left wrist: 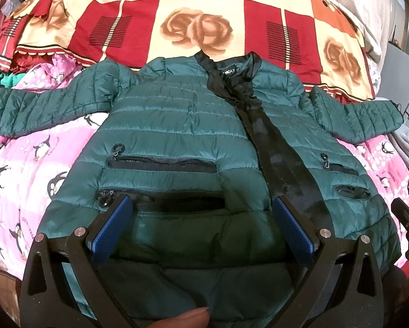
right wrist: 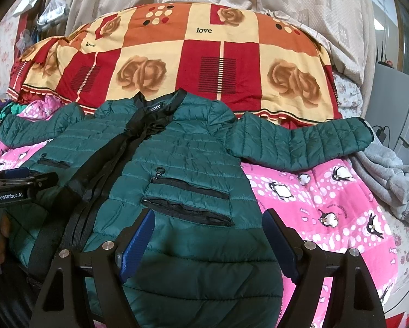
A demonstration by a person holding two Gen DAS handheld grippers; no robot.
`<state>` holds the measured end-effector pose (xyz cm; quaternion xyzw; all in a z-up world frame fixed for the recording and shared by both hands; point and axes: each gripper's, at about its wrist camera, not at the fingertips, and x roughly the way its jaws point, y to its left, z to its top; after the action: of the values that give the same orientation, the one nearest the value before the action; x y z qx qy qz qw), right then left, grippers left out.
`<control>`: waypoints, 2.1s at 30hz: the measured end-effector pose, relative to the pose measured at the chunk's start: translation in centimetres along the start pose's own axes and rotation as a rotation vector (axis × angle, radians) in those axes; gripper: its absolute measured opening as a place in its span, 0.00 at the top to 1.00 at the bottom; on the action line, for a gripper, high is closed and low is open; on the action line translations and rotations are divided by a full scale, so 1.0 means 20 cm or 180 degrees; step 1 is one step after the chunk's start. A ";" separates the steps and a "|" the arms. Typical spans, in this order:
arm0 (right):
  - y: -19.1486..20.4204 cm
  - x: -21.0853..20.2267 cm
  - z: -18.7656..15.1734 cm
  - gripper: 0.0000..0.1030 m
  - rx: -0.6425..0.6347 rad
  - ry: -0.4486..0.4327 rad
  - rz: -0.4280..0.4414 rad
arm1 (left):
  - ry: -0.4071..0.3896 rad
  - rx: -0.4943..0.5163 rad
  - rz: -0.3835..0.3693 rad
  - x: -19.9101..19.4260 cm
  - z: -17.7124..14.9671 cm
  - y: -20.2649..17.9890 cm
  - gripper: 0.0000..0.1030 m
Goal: Fold large clothes
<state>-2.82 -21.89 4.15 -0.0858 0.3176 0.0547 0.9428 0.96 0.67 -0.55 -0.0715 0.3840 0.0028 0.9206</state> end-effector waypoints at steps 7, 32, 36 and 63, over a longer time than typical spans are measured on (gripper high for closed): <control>0.00 0.00 0.00 0.24 -0.0015 0.0003 -0.0009 | -0.0003 -0.0005 -0.0001 0.00 0.00 0.00 0.00; -0.02 0.23 0.44 0.24 0.0438 0.0053 0.0307 | 0.0029 0.0013 0.0470 0.09 0.21 0.04 0.00; 0.06 0.33 0.59 0.24 0.0383 -0.0048 0.0357 | -0.0002 0.0047 0.0509 0.14 0.30 0.03 0.00; 0.17 0.96 0.30 0.11 0.0409 0.1055 0.0436 | 0.0408 0.0163 0.0547 0.65 0.41 0.08 0.00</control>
<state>15.43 -16.37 -3.19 -0.0114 0.4765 0.0835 0.8752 15.76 2.80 -4.19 -0.0148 0.4468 0.0674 0.8920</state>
